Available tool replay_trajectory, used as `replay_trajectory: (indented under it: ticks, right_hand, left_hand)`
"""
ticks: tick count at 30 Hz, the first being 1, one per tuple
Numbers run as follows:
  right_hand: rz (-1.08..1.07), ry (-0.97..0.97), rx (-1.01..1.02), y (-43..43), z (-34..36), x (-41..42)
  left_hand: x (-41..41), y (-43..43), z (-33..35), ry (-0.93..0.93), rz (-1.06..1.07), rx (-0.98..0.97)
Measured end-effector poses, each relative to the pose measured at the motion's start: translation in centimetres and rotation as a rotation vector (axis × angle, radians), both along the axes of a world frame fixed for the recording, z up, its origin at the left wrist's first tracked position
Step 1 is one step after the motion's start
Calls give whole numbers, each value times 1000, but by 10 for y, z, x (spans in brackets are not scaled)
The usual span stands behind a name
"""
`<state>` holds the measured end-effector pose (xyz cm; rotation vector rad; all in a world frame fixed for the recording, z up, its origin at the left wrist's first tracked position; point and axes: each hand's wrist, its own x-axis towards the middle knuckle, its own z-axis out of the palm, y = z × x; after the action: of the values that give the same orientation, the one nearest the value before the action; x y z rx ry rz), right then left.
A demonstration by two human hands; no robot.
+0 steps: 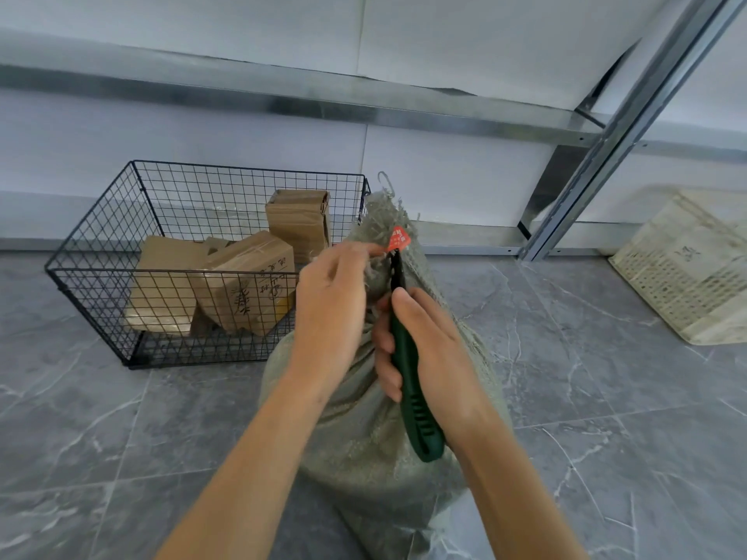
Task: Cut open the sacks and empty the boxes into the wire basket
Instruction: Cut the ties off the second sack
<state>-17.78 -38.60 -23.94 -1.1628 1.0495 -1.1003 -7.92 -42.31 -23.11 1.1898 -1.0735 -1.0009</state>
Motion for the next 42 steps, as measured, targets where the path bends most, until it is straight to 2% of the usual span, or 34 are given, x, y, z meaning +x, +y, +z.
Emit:
replay_trajectory:
  ticks: [3, 9, 15, 26, 30, 35, 42]
  right_hand:
    - [49, -22, -38, 3, 9, -3]
    - [211, -217, -30, 11, 36, -6]
    - [350, -452, 72, 11, 45, -6]
    - [433, -635, 187, 5, 36, -7]
    - [375, -584, 221, 2, 31, -8]
    - [335, -322, 273, -7, 27, -13]
    - [258, -306, 255, -10, 17, -2]
  left_hand:
    - [5, -10, 4, 163, -81, 36]
    - [1, -13, 30, 244, -268, -170]
    - [10, 3, 44, 450, -425, 25]
    - [16, -14, 26, 352, -392, -3]
    - [17, -16, 20, 352, -397, 29]
    - [17, -18, 9, 315, -345, 79]
    - [0, -16, 6, 316, -77, 116]
